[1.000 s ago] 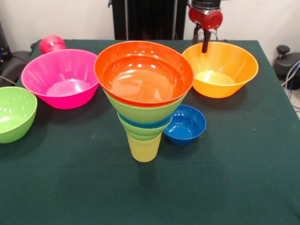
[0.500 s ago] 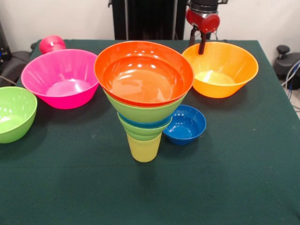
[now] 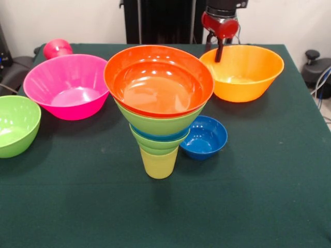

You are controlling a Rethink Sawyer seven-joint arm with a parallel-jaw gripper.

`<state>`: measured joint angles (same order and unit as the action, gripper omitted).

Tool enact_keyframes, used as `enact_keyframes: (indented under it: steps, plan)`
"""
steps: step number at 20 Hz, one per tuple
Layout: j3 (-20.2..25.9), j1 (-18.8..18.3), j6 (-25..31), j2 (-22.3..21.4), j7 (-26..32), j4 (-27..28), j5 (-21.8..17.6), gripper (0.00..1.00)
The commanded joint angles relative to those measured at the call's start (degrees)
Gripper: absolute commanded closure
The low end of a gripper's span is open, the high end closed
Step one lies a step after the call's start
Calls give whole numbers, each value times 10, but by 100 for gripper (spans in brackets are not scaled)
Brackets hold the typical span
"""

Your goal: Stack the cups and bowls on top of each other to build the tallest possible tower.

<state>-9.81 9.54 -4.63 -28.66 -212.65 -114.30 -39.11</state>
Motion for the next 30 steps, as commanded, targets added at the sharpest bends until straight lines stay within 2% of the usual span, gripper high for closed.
enact_keyframes:
  steps: [1,8,17,30]
  plan:
    - [19,8,-36,40,34,62,18,0]
    - [20,3,-40,34,36,64,20,0]
    - [68,-36,-9,-13,49,47,9,0]
    - [84,-44,-1,-20,51,53,14,0]
